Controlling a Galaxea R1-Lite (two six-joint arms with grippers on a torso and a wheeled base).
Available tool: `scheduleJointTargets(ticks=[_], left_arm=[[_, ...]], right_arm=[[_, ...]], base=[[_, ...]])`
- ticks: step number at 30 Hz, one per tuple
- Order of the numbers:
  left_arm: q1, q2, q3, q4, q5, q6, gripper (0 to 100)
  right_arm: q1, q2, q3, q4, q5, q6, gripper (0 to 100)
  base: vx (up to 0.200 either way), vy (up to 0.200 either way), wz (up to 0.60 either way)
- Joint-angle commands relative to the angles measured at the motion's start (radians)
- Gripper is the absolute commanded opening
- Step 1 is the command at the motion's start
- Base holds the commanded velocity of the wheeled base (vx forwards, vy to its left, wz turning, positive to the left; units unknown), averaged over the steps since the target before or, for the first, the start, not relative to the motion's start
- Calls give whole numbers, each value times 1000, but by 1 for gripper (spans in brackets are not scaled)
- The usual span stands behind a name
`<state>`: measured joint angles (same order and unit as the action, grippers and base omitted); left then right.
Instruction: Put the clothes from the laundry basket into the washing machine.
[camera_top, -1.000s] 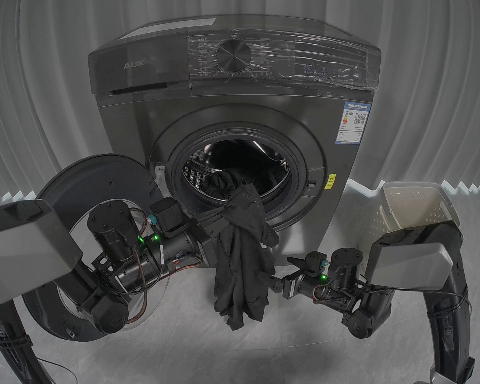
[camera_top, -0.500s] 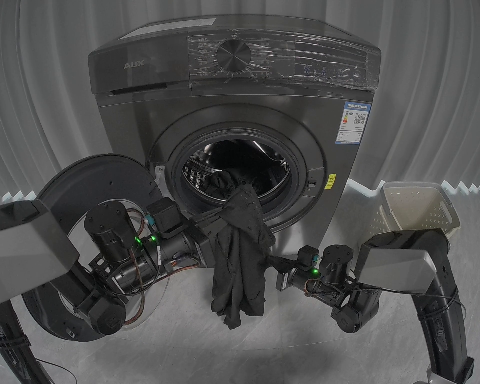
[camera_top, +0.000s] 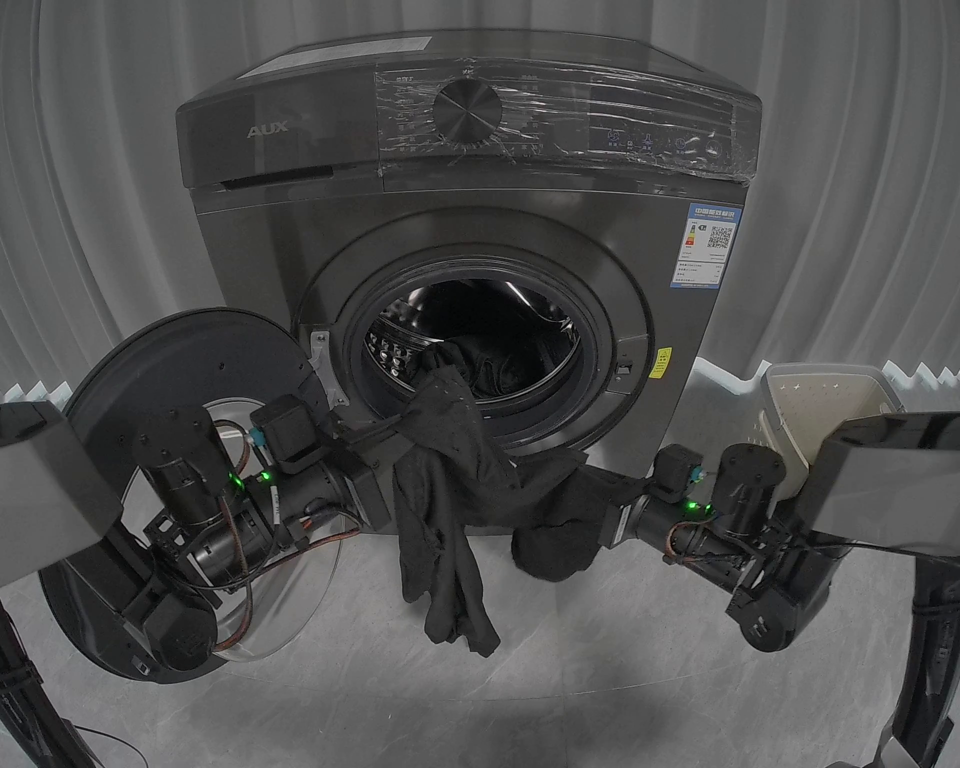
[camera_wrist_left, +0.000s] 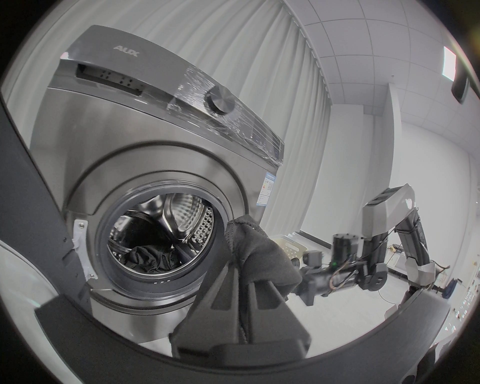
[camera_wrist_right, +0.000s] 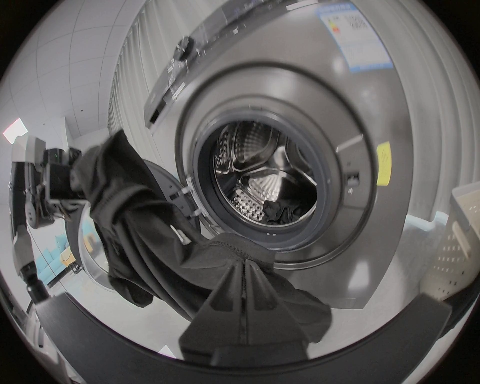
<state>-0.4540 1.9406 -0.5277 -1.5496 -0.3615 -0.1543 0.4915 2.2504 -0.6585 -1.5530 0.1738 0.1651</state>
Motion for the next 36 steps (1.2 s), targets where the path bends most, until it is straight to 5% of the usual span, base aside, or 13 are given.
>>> scheduleJointTargets(ticks=[1, 5, 26, 31, 32, 36], left_arm=[[60, -66, 46, 0, 1, -25, 0], [61, -75, 51, 0, 1, -27, 0], [84, -80, 86, 0, 16, -14, 0], [35, -80, 58, 0, 16, -10, 0], [29, -80, 52, 0, 18, -10, 0], [23, -75, 31, 0, 18, -14, 0]], right_arm=[[19, -241, 143, -2, -36, 7, 0], [21, -339, 194, -2, -80, 7, 0], [27, -400, 224, 1, -122, 5, 0], [101, -223, 208, -1, -112, 68, 0], [101, -193, 188, -1, -111, 80, 100], [102, -65, 99, 1, -108, 88, 100]], base=[[0, 0, 0], [0, 0, 0], [0, 0, 0], [0, 0, 0], [0, 0, 0], [0, 0, 0]])
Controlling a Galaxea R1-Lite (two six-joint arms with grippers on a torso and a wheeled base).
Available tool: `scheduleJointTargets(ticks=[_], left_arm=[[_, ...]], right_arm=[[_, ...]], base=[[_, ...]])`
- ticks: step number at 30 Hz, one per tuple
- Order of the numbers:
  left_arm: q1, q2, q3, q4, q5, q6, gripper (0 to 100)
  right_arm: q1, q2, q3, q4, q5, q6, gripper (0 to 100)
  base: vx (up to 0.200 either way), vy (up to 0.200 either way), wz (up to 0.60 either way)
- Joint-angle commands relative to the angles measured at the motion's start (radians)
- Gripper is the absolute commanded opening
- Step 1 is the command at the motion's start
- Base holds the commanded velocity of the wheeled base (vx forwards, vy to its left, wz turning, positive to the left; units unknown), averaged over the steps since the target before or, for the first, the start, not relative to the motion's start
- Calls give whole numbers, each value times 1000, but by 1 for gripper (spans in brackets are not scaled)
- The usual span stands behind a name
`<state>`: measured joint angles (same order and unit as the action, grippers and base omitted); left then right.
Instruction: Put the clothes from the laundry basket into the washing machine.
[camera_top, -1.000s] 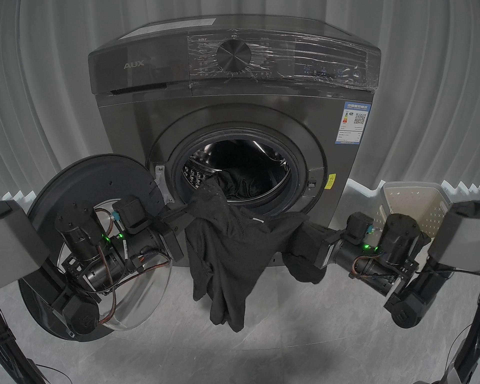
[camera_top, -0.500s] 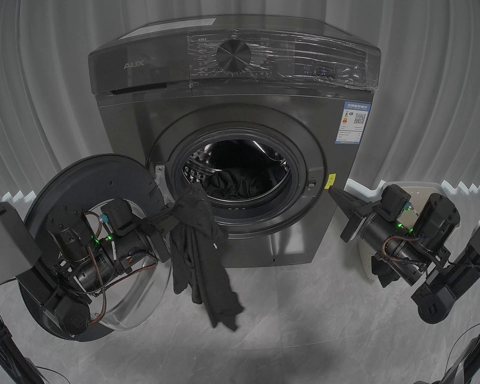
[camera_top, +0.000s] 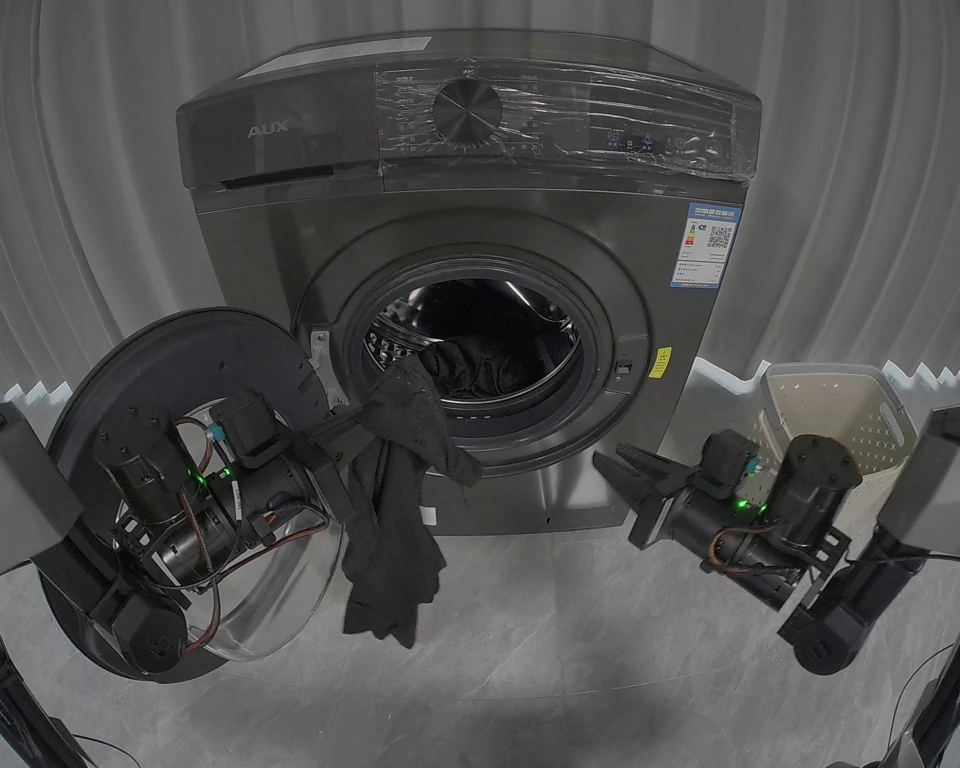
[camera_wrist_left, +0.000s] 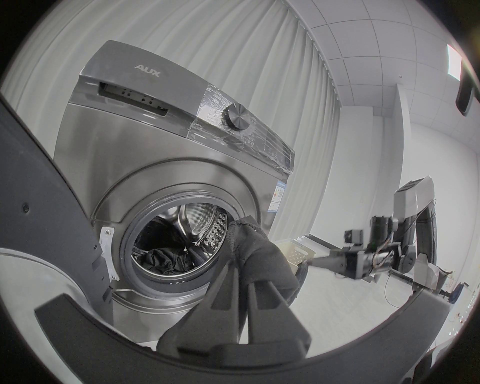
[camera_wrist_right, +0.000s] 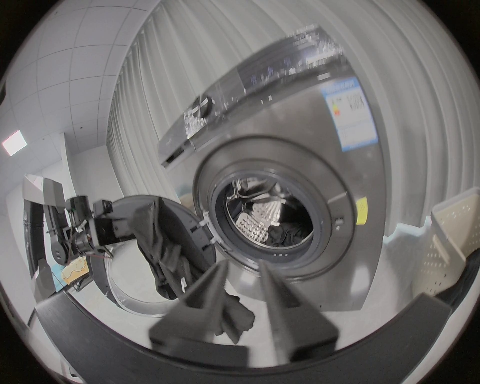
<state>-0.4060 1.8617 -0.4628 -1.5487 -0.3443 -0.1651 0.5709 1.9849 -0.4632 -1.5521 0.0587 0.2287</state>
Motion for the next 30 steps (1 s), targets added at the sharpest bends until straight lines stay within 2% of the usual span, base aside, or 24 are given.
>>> scheduleJointTargets(ticks=[1, 2, 4, 11, 19, 26, 30], left_arm=[[-25, 7, -39, -1, 2, -4, 0], [-25, 7, -39, -1, 2, -4, 0], [-27, 11, -53, -1, 16, -4, 0], [-30, 13, -62, -1, 22, -5, 0], [-53, 13, -62, -1, 22, -5, 0], [-56, 14, -62, -1, 22, -5, 0], [-56, 13, -63, -1, 22, -5, 0]], right_arm=[[23, 229, -111, 0, 15, 24, 100], [23, 229, -111, 0, 15, 24, 100], [17, 279, -121, 0, 52, 24, 100], [11, 377, -135, -2, 127, 21, 100], [1, 514, -279, 12, 131, 17, 100], [1, 543, -313, 14, 135, 14, 100], [11, 546, -307, 9, 158, 14, 100]], base=[[0, 0, 0], [0, 0, 0], [0, 0, 0], [0, 0, 0], [0, 0, 0], [0, 0, 0], [0, 0, 0]])
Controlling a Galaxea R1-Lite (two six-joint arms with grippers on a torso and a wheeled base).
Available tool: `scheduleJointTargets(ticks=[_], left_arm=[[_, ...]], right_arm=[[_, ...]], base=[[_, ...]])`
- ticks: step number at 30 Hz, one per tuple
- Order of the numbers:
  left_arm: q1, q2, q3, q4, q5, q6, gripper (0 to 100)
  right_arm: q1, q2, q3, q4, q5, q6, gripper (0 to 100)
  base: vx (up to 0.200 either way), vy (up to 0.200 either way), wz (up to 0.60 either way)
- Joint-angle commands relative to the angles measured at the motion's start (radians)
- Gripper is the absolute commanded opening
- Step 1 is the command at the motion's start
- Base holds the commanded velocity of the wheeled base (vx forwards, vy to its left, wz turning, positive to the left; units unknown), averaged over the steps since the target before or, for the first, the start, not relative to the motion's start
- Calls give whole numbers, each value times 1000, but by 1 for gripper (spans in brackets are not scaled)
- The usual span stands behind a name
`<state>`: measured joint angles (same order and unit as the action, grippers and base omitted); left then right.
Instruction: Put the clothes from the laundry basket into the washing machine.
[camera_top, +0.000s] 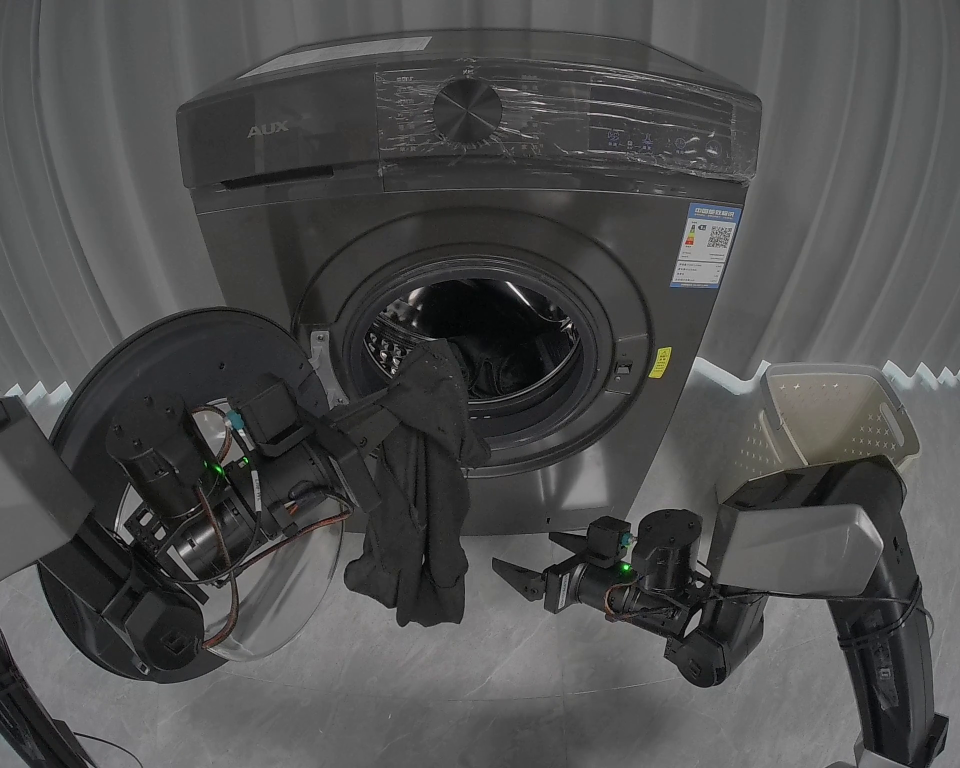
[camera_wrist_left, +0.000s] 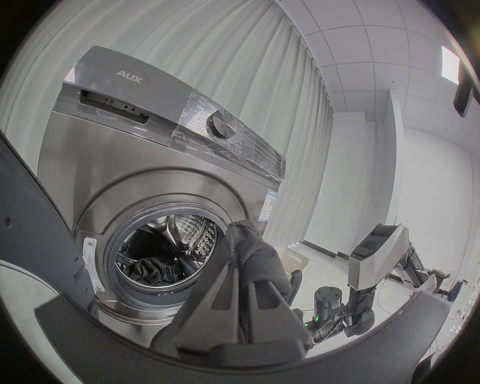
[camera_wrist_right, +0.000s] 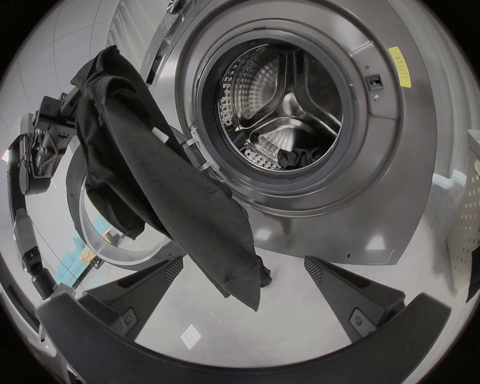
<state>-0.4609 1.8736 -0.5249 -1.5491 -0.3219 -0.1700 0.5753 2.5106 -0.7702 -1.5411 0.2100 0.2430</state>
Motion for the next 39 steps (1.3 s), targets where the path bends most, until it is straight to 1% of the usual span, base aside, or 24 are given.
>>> scheduleJointTargets(ticks=[1, 2, 5, 7, 9, 11, 13, 16, 17, 18, 19, 20, 22, 24, 26, 29, 30, 32, 36, 37, 39], left_arm=[[-2, 1, -1, 0, 0, 0, 0], [-2, 1, -1, 0, 0, 0, 0], [-2, 1, -1, 0, 0, 0, 0], [-2, 1, -1, 0, 0, 1, 0], [-10, 1, -1, 0, 0, 1, 0], [-13, -4, 0, 0, -2, 1, 0], [-22, -7, 0, 0, -2, 1, 0], [-25, -11, 2, 0, -2, 1, 0], [-25, -11, 2, 0, -2, 1, 0], [-30, -13, 2, 0, -2, -5, 0], [-30, -13, 2, 0, -2, -5, 0], [-30, -13, 2, 0, -2, -5, 0], [-28, -13, 2, 0, -2, -5, 0], [-25, -11, 2, 0, -2, -5, 0], [-22, -8, 0, 0, -2, -5, 0], [-18, -4, -1, 0, -2, -5, 0], [-15, -2, -1, 0, -2, -5, 0], [-5, -2, -1, 0, -2, -6, 0], [2, -1, -1, 0, -2, -8, 0], [2, -1, -1, 0, -2, -8, 0], [11, 1, -10, 0, 0, -8, 0]], right_arm=[[8, 22, -1, 1, 9, -1, 100], [8, 22, -1, 1, 9, -1, 100], [14, 34, -17, 4, 32, -1, 100], [20, 42, -26, 4, 40, -1, 100], [21, 62, -52, 6, 45, -1, 100], [20, 71, -86, 12, 63, 1, 100], [18, 88, -127, 27, 95, 4, 100], [12, 99, -192, 78, 108, 9, 100], [12, 99, -195, 82, 109, 9, 100], [12, 116, -242, 98, 108, 12, 100], [14, 126, -264, 96, 106, 12, 100], [12, 137, -279, 90, 106, 10, 0], [11, 142, -299, 87, 106, 9, 0], [8, 139, -294, 85, 103, 10, 0], [0, 132, -281, 82, 98, 1, 0], [-12, 105, -253, 62, 97, -1, 0], [-22, 76, -215, 42, 97, -5, 0], [-29, 20, -138, 18, 92, -31, 0], [-54, -56, -44, -16, 89, -51, 0], [-55, -64, -37, -16, 89, -54, 0], [-72, -142, 54, -16, 58, -77, 0]], base=[[0, 0, 0], [0, 0, 0], [0, 0, 0], [0, 0, 0], [0, 0, 0], [0, 0, 0], [0, 0, 0], [0, 0, 0], [0, 0, 0], [0, 0, 0], [0, 0, 0], [0, 0, 0], [0, 0, 0], [0, 0, 0], [0, 0, 0], [0, 0, 0], [0, 0, 0], [0, 0, 0], [0, 0, 0], [0, 0, 0], [0, 0, 0]])
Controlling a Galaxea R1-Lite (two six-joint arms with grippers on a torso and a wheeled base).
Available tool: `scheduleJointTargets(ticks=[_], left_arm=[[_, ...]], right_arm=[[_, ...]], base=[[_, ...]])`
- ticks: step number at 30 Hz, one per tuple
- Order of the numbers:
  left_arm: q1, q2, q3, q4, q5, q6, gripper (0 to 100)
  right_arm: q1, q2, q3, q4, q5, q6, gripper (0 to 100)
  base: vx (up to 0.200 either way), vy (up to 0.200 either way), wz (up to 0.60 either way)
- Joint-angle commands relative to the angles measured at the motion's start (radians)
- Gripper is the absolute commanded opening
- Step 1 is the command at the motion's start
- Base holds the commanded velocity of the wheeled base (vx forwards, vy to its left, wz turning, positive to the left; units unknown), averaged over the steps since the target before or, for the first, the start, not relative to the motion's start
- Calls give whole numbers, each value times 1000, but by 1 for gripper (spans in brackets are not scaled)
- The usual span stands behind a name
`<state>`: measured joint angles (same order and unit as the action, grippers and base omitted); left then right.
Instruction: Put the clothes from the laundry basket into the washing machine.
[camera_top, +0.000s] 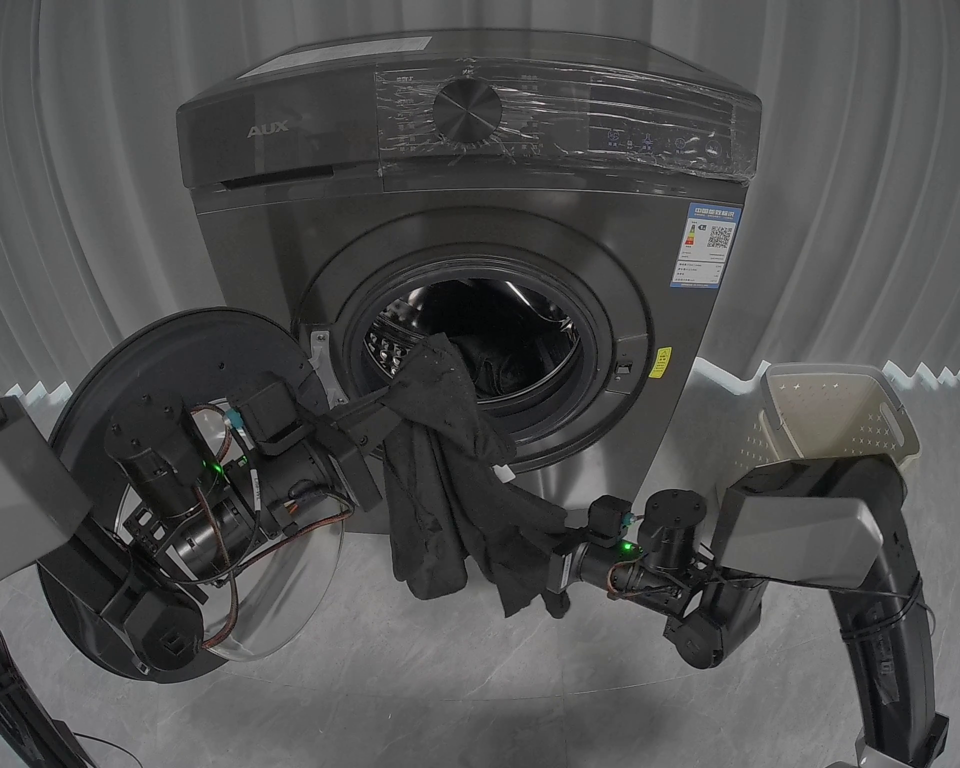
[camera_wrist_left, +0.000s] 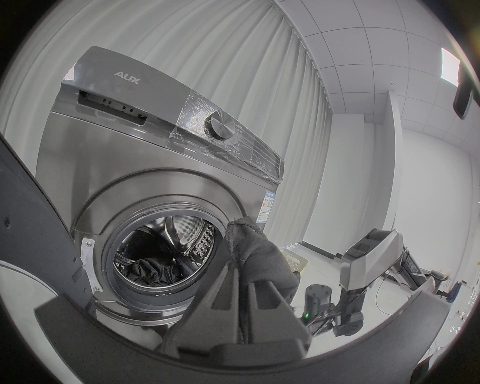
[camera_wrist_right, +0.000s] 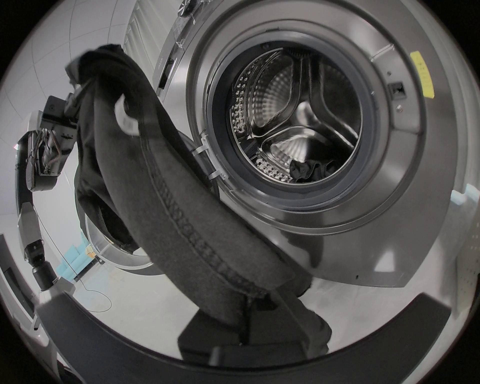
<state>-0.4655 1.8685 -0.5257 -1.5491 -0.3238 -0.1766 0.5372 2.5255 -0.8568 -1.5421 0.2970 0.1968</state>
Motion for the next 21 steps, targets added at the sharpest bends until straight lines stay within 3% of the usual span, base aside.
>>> scheduleJointTargets(ticks=[1, 7, 10, 11, 21], left_arm=[[21, 9, -17, 0, 3, -1, 0], [41, 26, -39, 0, 29, -3, 0], [41, 35, -46, 0, 37, -3, 0], [39, 41, -48, 0, 39, 0, 0], [41, 50, -51, 0, 46, -1, 0]], right_arm=[[-39, -179, 163, -15, -30, -36, 0], [-63, -327, 326, -13, -27, -54, 0], [-65, -407, 412, -12, 2, -51, 0], [-68, -436, 449, -13, 34, -54, 0], [-163, -521, 432, -10, 73, -57, 0]], base=[[0, 0, 0], [0, 0, 0], [0, 0, 0], [0, 0, 0], [0, 0, 0]])
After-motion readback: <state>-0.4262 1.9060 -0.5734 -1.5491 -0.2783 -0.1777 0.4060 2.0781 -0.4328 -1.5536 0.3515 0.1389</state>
